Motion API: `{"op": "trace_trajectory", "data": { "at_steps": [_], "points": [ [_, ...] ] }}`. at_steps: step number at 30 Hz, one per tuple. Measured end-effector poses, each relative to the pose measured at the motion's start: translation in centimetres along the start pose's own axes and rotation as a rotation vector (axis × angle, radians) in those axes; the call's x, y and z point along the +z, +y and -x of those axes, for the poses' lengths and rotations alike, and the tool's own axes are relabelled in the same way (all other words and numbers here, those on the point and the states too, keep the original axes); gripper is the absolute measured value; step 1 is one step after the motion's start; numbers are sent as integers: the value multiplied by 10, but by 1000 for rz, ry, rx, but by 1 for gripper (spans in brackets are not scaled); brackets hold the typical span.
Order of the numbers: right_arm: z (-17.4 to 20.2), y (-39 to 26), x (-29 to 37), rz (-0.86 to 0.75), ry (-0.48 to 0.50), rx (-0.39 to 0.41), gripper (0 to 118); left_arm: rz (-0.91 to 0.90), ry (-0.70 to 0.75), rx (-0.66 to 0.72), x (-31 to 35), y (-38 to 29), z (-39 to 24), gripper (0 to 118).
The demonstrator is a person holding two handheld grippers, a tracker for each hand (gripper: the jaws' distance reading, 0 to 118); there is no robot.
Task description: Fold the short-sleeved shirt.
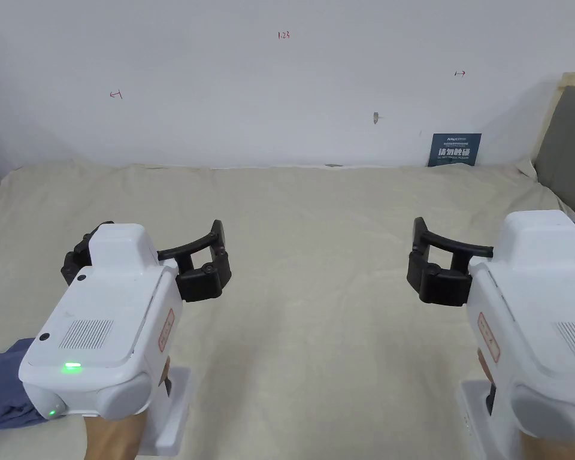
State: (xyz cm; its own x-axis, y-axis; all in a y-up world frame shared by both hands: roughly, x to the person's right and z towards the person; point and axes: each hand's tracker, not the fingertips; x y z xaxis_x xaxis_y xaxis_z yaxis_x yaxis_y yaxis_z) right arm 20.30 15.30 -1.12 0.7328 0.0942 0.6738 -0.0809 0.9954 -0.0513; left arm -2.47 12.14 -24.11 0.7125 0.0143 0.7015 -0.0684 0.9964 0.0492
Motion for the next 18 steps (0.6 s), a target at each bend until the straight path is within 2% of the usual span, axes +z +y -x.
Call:
{"op": "trace_trajectory", "data": {
  "at_steps": [9,14,18],
  "points": [
    [0,1,-3,30,-20,-24,118,3,3,-2,-1,0,0,118],
    [4,7,-7,94,-97,-188,118,11,14,-6,-1,-1,0,118],
    [8,19,-13,255,-212,-234,118,9,6,-4,0,0,1,118]
  ]
}}
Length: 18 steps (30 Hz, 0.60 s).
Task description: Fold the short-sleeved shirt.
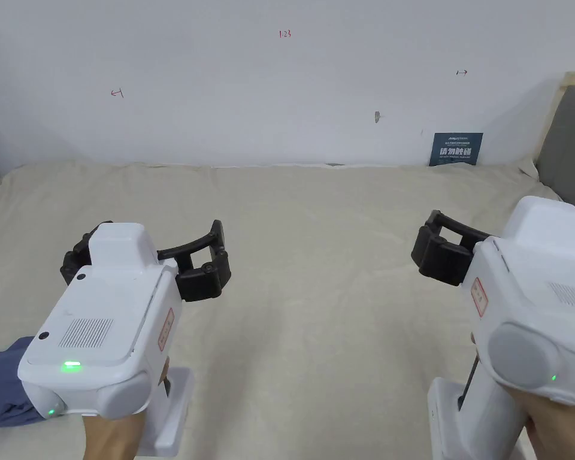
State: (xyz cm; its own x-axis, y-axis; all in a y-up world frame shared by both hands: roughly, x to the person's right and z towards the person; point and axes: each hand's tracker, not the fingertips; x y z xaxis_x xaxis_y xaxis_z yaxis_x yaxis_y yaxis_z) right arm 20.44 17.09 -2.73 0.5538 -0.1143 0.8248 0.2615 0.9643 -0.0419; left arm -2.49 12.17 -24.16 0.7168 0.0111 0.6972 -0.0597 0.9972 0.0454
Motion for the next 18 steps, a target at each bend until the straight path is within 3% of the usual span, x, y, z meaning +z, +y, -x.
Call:
{"op": "trace_trajectory", "data": {
  "at_steps": [6,14,18],
  "points": [
    [-4,11,1,148,77,-28,118,-10,-7,-2,0,3,0,118],
    [-2,14,3,176,56,-1,118,-13,-11,3,-1,3,0,118],
    [-1,11,5,143,63,54,118,-18,-13,1,0,3,-1,118]
  ]
}}
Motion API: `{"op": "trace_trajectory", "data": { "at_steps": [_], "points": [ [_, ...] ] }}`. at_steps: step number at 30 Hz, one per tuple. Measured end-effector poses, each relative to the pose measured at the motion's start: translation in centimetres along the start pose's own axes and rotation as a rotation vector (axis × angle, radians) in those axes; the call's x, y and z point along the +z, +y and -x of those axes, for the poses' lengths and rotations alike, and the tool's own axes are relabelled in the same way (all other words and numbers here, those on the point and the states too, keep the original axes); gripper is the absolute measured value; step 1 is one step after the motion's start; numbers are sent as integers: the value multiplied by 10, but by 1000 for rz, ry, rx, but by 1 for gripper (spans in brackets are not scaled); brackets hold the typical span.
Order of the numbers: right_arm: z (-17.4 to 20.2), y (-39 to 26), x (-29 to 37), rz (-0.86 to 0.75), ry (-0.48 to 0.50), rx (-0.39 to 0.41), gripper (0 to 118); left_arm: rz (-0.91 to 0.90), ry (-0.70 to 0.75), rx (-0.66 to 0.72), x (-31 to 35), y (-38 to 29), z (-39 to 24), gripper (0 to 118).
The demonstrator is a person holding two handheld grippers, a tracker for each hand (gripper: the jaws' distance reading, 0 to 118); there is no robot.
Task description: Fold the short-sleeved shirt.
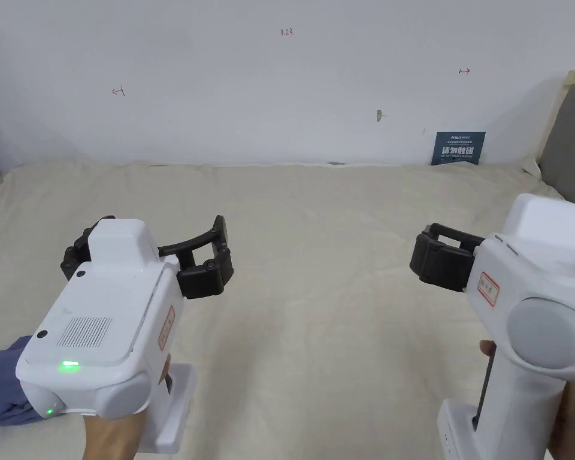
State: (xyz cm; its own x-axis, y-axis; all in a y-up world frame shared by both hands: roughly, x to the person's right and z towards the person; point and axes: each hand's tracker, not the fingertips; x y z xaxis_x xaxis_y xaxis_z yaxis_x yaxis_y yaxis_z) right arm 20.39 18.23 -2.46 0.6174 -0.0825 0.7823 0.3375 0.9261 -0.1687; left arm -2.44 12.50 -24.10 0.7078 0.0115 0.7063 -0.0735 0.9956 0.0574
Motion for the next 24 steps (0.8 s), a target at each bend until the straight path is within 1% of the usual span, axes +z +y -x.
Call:
{"op": "trace_trajectory", "data": {
  "at_steps": [3,6,9,11,15,22,24],
  "points": [
    [-1,-1,-2,-6,23,15,118,-4,-1,-1,0,0,-1,118],
    [-1,-2,-3,-14,14,24,118,-5,-5,-1,1,0,-1,118],
    [-4,1,-5,13,35,20,118,-8,-5,-4,1,0,-2,118],
    [-3,-1,-5,2,21,18,118,-9,-4,-4,1,0,-2,118],
    [-7,-5,-2,-114,47,52,118,-12,-8,2,2,0,-3,118],
    [-14,-16,-1,-350,112,54,118,-19,-11,-1,3,1,-4,118],
    [-14,-18,-2,-374,92,76,118,-21,-11,-1,3,1,-4,118]
  ]
}}
